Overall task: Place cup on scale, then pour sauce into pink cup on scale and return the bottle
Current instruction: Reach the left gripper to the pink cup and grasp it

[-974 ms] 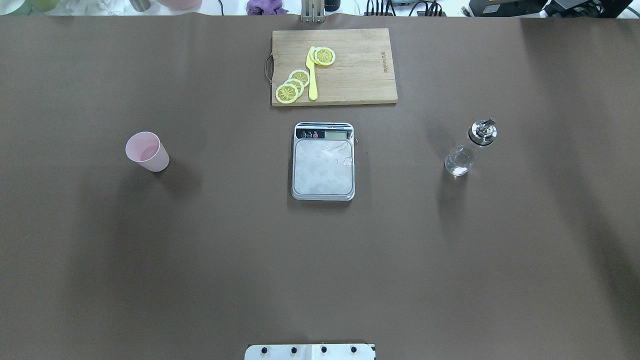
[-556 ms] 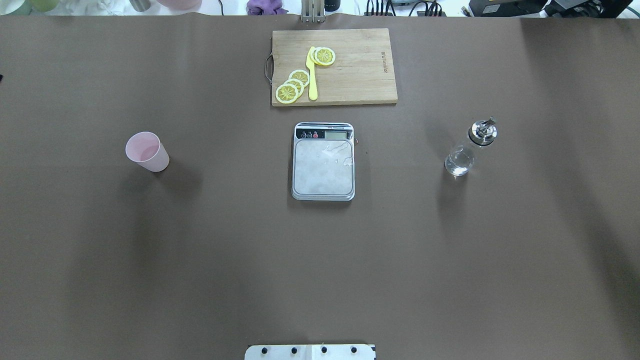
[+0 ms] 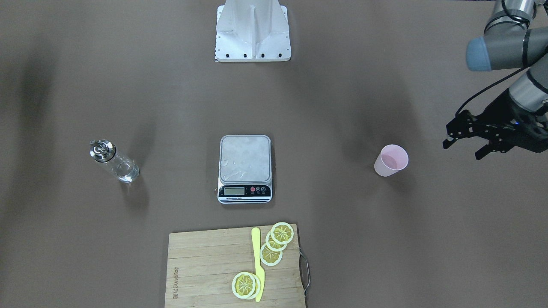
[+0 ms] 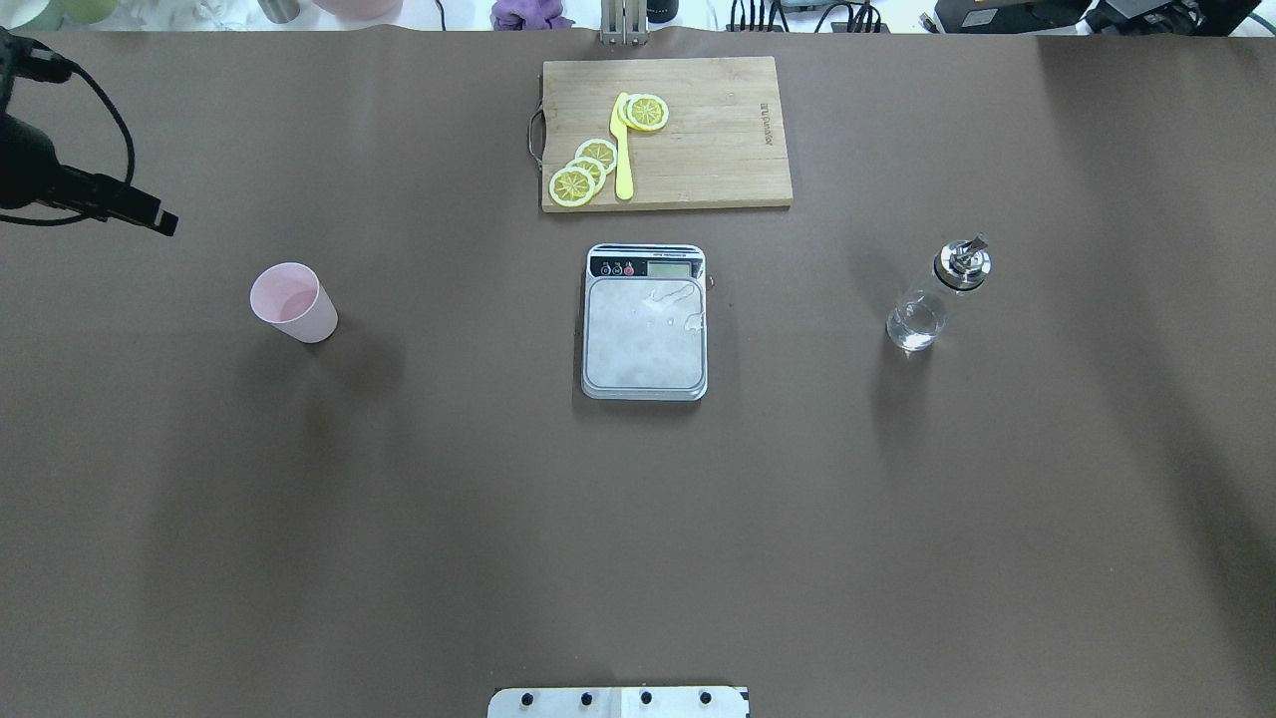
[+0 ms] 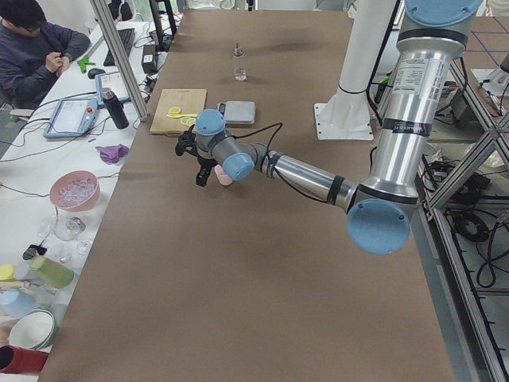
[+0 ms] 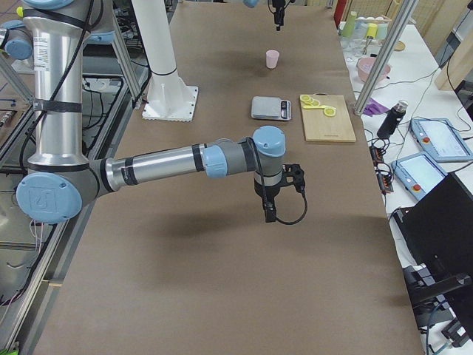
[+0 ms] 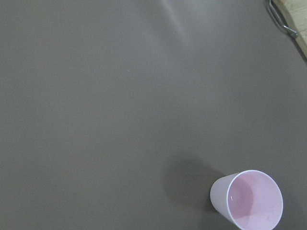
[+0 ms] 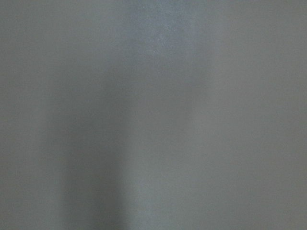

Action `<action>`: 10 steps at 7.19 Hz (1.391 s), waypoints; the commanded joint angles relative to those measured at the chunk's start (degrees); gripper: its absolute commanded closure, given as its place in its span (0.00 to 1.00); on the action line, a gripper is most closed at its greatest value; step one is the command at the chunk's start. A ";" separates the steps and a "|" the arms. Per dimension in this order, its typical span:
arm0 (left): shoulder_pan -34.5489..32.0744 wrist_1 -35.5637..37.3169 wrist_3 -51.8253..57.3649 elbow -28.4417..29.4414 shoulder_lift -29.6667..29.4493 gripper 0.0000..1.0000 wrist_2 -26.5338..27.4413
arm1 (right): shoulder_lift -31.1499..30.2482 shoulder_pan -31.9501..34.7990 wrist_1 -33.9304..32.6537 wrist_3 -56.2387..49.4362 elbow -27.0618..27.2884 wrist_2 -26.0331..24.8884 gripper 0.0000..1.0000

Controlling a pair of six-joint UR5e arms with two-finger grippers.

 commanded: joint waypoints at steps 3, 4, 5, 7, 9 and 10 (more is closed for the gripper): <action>7.66 -1.35 -10.73 2.05 -1.45 0.18 8.22 | -0.38 -0.09 0.00 2.52 -0.02 0.00 0.00; 7.93 -3.70 -12.91 3.45 -1.81 0.24 8.31 | -0.38 -0.09 0.00 2.52 -0.02 0.00 0.00; 9.15 -8.07 -14.15 5.12 -1.81 0.27 8.31 | -0.38 -0.09 0.00 2.52 -0.02 0.00 0.00; 10.04 -9.61 -14.34 5.75 -1.81 0.32 9.45 | -0.38 -0.09 0.00 2.52 -0.02 0.00 0.00; 10.65 -9.70 -15.40 5.58 -1.81 0.62 9.54 | -0.38 -0.09 0.00 2.52 -0.02 0.00 0.00; 11.79 -11.00 -15.31 5.49 -1.81 0.82 9.98 | -0.38 -0.09 0.00 2.52 -0.02 0.00 0.00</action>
